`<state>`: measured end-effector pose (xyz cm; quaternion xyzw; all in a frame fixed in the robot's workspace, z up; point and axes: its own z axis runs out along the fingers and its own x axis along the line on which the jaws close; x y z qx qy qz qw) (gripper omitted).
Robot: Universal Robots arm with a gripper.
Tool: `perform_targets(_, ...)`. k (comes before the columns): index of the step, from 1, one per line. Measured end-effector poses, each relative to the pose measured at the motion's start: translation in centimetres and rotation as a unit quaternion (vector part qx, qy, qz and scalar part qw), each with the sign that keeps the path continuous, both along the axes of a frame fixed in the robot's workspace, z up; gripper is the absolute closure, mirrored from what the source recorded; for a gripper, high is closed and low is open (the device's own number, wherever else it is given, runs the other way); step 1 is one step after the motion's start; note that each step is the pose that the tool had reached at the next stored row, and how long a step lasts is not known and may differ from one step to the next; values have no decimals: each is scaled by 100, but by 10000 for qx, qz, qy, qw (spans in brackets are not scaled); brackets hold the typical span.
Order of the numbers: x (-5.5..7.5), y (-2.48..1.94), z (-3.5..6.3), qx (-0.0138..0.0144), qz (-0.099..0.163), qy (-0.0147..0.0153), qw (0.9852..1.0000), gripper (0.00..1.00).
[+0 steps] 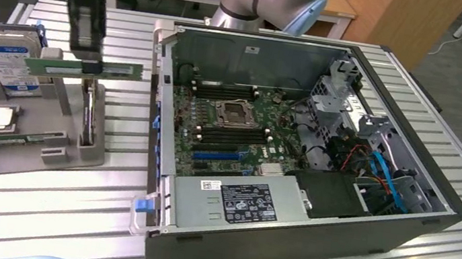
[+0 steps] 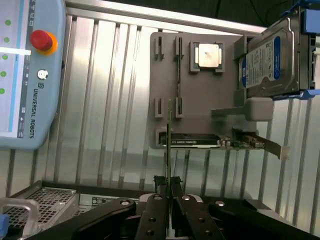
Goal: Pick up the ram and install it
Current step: 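Pick up the ram and move it above insertion slot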
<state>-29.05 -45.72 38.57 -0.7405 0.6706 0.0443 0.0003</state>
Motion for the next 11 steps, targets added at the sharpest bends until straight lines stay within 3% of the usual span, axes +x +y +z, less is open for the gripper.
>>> perform_targets(11, 403, 0, 1, 13, 0, 1, 10000, 87)
